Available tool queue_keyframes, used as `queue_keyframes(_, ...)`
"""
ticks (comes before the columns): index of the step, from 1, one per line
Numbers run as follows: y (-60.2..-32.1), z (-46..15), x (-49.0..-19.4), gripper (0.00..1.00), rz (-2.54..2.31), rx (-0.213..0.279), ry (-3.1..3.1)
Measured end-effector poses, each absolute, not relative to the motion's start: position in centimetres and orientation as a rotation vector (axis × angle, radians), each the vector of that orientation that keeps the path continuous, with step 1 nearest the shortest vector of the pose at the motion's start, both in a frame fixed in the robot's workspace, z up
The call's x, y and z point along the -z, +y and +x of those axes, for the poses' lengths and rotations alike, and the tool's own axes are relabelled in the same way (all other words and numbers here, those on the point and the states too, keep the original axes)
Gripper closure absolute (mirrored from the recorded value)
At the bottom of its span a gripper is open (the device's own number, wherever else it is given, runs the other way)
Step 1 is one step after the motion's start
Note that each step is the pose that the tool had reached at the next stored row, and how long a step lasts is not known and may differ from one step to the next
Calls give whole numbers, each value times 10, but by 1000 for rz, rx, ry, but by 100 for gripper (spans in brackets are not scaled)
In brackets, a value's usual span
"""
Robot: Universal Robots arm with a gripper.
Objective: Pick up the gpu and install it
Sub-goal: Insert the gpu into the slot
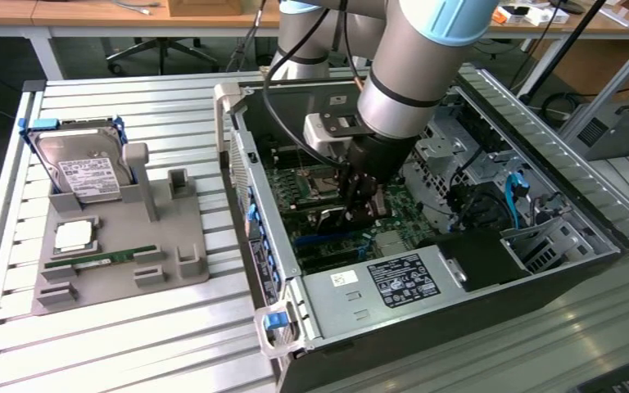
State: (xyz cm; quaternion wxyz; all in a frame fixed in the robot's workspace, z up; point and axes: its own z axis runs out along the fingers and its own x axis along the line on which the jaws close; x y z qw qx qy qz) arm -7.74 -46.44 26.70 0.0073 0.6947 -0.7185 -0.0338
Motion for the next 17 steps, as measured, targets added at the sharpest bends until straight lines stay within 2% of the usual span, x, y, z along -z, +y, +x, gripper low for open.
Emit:
queue_keyframes(14, -463, -84, -266, 73, 2172, 105, -2247)
queue_keyframes(17, -463, -84, -265, 73, 2159, 82, -2239)
